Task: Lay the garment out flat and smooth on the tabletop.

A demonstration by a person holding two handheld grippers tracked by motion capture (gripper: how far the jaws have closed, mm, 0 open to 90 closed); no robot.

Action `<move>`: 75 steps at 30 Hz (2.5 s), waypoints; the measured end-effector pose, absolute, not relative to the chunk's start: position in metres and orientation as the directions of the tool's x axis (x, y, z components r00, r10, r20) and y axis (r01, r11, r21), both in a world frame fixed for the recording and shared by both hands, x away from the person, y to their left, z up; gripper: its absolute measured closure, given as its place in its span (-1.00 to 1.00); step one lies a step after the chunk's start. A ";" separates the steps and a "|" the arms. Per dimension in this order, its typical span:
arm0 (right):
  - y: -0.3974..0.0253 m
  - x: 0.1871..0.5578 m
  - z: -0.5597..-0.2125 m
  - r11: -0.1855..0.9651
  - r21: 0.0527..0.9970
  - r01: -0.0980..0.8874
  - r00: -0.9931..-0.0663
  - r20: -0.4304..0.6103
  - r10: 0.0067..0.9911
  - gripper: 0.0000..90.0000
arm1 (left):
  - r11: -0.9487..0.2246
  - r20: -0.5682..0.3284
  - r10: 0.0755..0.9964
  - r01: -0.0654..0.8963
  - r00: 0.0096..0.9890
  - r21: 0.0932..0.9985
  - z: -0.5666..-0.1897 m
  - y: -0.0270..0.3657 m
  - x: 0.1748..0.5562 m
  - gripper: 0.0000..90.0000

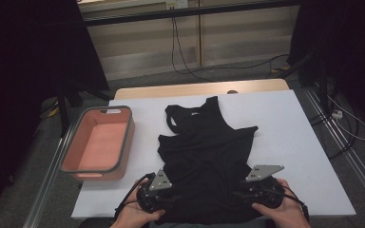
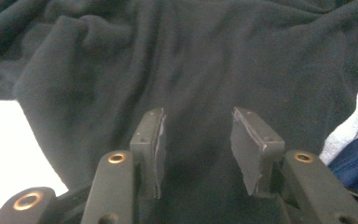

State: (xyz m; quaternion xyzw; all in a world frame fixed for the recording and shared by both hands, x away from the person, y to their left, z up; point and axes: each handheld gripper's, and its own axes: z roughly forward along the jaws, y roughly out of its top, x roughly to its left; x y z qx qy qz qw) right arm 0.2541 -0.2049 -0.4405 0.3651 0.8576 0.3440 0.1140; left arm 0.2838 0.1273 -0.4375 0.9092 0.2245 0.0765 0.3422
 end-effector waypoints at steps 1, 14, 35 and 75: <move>-0.208 0.257 -0.441 0.497 0.671 0.550 -0.705 0.054 0.707 0.18 | -0.669 -0.013 0.457 0.353 0.889 0.654 -0.440 0.125 0.285 0.19; -0.225 0.258 -0.449 0.548 0.621 0.561 -0.697 -0.002 0.717 1.00 | -0.722 0.007 0.420 0.329 0.908 0.609 -0.445 0.116 0.282 1.00; -0.207 0.204 -0.444 0.570 0.588 0.573 -0.735 0.062 0.675 1.00 | -0.718 -0.109 0.378 0.366 0.919 0.592 -0.441 0.142 0.251 1.00; -0.161 0.277 -0.452 0.589 0.648 0.483 -0.792 0.036 0.610 0.99 | -0.710 -0.037 0.404 0.339 0.914 0.617 -0.446 0.101 0.291 0.99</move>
